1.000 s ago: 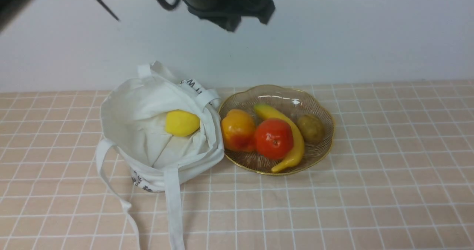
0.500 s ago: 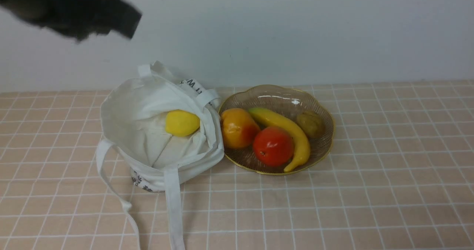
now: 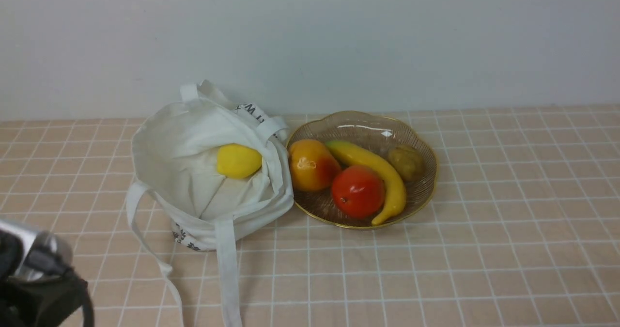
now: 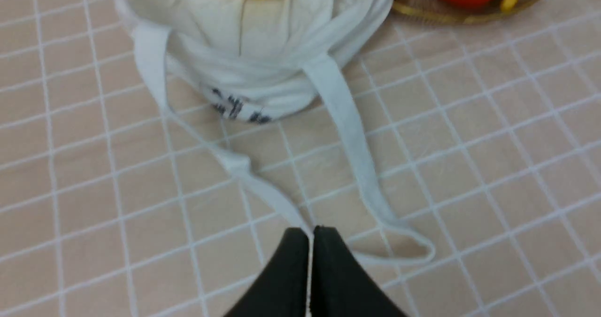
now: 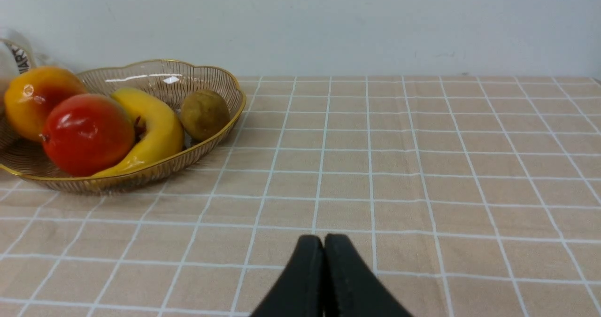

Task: Take the fruit out of the bag on the brown coffee tablecloth and place them on the plate.

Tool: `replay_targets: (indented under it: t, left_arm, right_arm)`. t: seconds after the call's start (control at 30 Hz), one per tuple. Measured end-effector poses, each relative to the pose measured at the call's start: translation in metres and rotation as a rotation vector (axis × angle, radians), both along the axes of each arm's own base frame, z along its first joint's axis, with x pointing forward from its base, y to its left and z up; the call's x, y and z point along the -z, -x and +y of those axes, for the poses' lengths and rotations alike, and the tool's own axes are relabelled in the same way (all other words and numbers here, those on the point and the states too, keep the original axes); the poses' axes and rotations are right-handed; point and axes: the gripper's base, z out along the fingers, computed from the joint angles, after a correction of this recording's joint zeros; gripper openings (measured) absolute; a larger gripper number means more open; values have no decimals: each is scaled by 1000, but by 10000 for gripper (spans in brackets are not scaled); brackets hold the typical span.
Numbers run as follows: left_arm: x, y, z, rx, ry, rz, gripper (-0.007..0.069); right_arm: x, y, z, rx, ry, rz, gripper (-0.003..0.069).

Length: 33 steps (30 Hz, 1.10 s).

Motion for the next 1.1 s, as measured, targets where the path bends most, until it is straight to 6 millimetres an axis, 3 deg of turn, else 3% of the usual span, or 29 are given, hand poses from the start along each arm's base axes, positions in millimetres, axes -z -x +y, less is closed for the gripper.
replay_targets:
  t: [0.2,0.43,1.1]
  left_arm:
    - [20,10,3,41,116,-175,-7]
    - [40,14,5,42,106,-154,-7]
    - [40,19,11,34,79,-216,-7]
  right_arm:
    - [0,0,0,0,0,0,-14]
    - [0,0,0,0,0,0,-14]
    - [0,0,0,0,0,0,-14]
